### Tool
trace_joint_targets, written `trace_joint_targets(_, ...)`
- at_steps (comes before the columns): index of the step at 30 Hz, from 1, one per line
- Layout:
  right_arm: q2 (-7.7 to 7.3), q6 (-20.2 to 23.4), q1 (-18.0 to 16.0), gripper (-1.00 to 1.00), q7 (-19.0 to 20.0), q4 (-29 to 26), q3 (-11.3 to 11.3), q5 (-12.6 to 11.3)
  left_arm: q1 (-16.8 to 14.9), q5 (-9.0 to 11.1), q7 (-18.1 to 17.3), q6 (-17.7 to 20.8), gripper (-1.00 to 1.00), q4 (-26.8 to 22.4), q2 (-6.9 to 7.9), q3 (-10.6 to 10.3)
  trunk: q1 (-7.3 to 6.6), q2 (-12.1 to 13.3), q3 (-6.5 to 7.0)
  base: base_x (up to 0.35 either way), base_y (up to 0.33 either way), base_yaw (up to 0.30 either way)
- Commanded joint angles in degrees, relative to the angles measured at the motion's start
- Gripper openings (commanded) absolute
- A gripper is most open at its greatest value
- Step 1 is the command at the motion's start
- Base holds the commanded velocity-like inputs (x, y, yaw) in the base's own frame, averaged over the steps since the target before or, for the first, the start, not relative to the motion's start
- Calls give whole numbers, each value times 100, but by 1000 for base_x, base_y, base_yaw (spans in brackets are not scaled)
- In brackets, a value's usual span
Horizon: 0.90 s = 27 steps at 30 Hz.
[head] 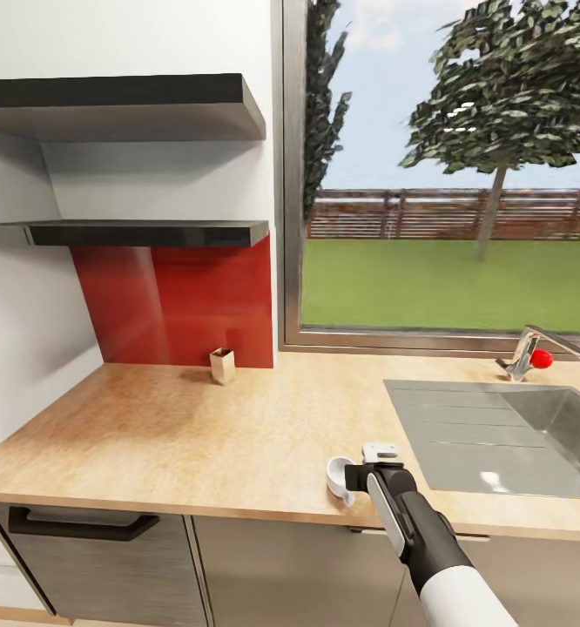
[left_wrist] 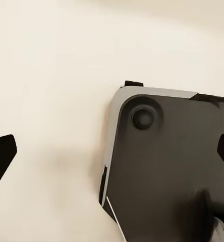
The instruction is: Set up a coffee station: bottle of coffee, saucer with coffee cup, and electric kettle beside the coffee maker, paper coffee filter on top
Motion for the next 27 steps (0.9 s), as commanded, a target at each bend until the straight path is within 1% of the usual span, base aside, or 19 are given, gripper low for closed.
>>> trace_joint_targets(1, -1, 5, 2, -100, -55, 18, 12, -150, -3, 60, -20, -18, 100, 6, 1, -44, 3, -1, -4, 0, 0, 0)
trace_joint_targets(11, -9, 24, -8, -100, -64, -144, 11, -152, -5, 60, -20, -20, 100, 6, 2, -44, 3, -1, -4, 0, 0, 0)
trace_joint_targets(13, -22, 58, -13, -100, -64, -531, 11, -140, -4, 60, -20, -25, 100, 6, 1, -44, 3, -1, -4, 0, 0, 0)
trace_joint_targets(14, -27, 353, -15, -100, -64, -1129, 12, -134, -5, 62, -20, -26, 100, 6, 1, -44, 3, -1, -4, 0, 0, 0)
trace_joint_targets(15, -27, 408, -15, -100, -64, -1213, 14, -134, -4, 63, -20, -26, 100, 6, 1, -44, 3, -1, -4, 0, 0, 0)
trace_joint_targets(18, -40, 675, -15, -100, -64, -1736, 23, -128, -4, 67, -20, -30, 100, 6, 1, -38, 3, -1, -4, 0, 0, 0)
trace_joint_targets(20, -48, 720, -15, -100, -64, -1896, 27, -121, -6, 71, -18, -46, 100, 5, 1, -32, 3, -1, -4, 0, 0, 0)
trace_joint_targets(23, -59, 742, -11, -100, -64, -1978, 30, -114, -7, 82, -19, -67, 100, -3, -1, -22, 3, -1, -4, 0, 0, 0)
trace_joint_targets(27, -162, 759, -7, -100, -73, -2206, 24, -114, -14, 105, -18, -89, 100, -16, -7, 3, 3, -1, -4, 0, 0, 0)
